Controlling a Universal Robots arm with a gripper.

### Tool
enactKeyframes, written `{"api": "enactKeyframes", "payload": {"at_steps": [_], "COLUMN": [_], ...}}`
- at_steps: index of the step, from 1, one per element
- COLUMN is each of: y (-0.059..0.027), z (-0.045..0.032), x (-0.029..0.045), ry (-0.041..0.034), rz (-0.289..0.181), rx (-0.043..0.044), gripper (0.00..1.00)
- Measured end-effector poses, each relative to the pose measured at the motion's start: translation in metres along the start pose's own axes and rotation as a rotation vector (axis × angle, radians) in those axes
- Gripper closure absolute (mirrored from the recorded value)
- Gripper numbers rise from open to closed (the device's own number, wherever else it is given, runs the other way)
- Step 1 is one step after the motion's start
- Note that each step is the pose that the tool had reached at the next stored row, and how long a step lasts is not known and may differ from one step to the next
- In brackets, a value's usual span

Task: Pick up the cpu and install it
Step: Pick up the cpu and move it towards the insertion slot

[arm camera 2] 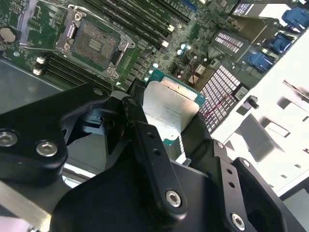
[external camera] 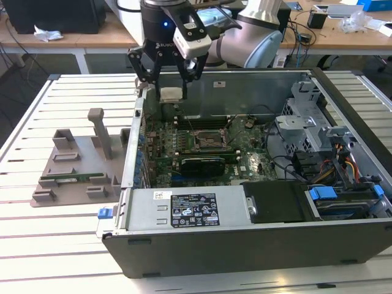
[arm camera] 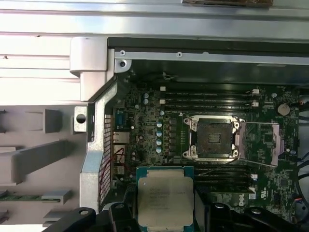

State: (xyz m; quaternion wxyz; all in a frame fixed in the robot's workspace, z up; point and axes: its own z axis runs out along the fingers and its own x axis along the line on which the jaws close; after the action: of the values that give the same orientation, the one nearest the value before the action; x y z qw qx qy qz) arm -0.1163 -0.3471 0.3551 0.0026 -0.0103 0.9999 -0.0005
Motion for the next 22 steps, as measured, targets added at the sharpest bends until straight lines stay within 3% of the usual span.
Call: {"api": "enactKeyframes", "payload": {"at_steps": [22], "y": [-0.0004], "z": [0.0055], "x": [-0.0194], "ry": [0.0000], "rz": [0.000], "rx": [0.0000], "gripper": [0.45]}}
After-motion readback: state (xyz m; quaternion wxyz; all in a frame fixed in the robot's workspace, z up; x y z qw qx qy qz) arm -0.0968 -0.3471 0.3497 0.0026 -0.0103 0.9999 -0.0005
